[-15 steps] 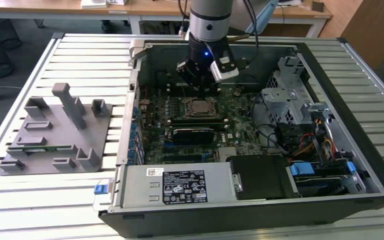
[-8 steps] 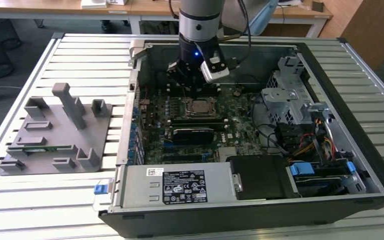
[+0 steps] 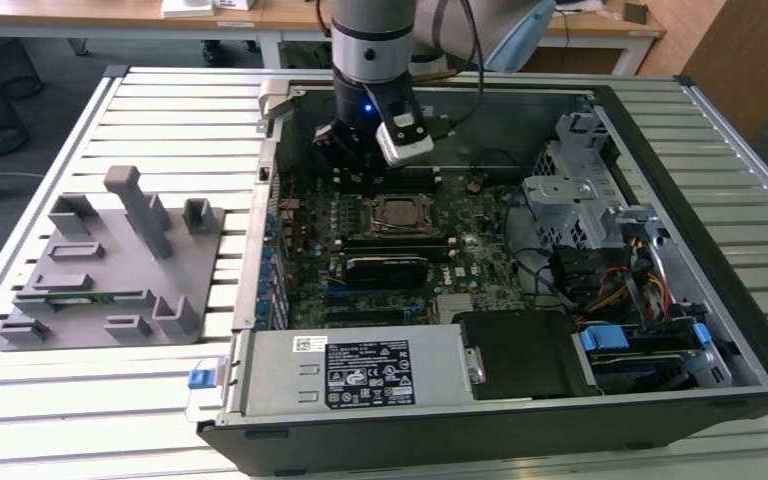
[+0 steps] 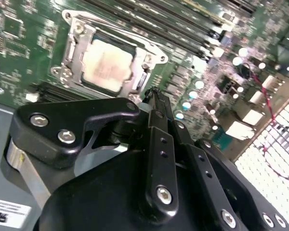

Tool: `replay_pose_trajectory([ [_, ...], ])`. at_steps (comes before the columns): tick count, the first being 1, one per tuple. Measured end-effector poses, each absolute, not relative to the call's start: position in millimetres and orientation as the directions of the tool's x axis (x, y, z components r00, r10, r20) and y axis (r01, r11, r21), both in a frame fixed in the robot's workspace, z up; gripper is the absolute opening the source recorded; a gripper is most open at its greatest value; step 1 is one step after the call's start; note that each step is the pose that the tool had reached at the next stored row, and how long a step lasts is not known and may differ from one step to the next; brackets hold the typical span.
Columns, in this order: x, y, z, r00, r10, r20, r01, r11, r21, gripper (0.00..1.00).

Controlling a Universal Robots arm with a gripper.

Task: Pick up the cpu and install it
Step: 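Install the first cpu locking lever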

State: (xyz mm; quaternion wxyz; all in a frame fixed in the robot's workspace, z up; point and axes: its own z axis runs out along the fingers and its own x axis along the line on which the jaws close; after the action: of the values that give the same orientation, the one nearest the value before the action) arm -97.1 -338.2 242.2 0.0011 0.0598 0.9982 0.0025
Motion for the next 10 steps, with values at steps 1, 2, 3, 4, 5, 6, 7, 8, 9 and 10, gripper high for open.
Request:
replay_pose_trajectory([
  [1,-98.9,-338.2,242.2,-0.993,0.119,-0.002,0.119,0.993,0.005,0.11],
  [2,-99.9,-338.2,242.3,-0.993,0.118,-0.002,0.118,0.993,0.005,0.11],
  [3,-100.0,-338.1,242.3,-0.994,0.113,-0.002,0.113,0.994,0.005,0.11],
  [4,-100.0,-338.1,242.3,-0.995,0.103,-0.002,0.103,0.995,0.005,0.11],
  [5,-100.0,-338.1,242.3,-0.996,0.087,-0.002,0.087,0.996,0.005,0.11],
  [6,-100.1,-338.2,242.3,-0.998,0.069,-0.002,0.069,0.998,0.005,0.11],
  [7,-100.1,-338.2,242.3,-0.999,0.054,-0.002,0.054,0.999,0.005,0.11],
  [8,-100.2,-338.1,242.3,-0.999,0.046,-0.002,0.046,0.999,0.005,0.11],
  [9,-100.8,-338.1,242.3,-0.999,0.044,-0.002,0.044,0.999,0.005,0.11],
  [10,-101.6,-337.9,242.5,-0.999,0.044,-0.002,0.044,0.999,0.005,0.11],
])
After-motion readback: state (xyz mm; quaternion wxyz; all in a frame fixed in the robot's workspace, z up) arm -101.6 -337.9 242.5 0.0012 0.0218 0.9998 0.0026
